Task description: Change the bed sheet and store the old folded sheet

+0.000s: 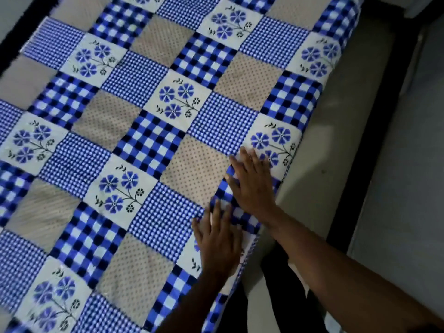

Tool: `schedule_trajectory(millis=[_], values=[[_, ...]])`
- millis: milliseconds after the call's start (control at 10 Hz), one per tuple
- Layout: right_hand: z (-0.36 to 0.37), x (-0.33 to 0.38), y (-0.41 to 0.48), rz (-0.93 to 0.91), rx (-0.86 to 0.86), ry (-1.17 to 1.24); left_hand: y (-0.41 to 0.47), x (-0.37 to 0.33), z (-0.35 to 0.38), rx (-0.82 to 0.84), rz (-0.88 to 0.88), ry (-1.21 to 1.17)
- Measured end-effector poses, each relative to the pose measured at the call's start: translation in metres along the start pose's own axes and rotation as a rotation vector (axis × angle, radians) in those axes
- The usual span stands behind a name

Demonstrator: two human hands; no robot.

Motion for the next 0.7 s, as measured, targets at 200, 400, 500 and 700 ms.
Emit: schedule_trajectory(millis=[200, 400, 500, 700], values=[[0.041, 0.023, -0.099, 0.022, 0.066, -0.095, -0.03, 0.098, -0.001, 0.029, -0.03, 0.16], [0.063, 0.065, -0.219, -0.077, 0.041, 0.041, -0.151, 0.113, 0.024, 0.128, 0.078, 0.2], [0.078, 0.076, -0.256, -0.073, 0.121, 0.045, -0.185, 0.107, 0.026, 0.198, 0.038, 0.184], [0.056, 0.077, -0.294, -0.064, 0.088, 0.263, -0.175, 0.093, -0.032, 0.09, 0.037, 0.109]])
Point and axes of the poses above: each hand's wrist, its own y-axis towards the middle knuckle, its own z-axis out of the palm, x = y × z, the point moved 7 cm from there along y, towards the middle knuckle, and after that the axes turned 10 degrees about y, right-handed, at the moved point
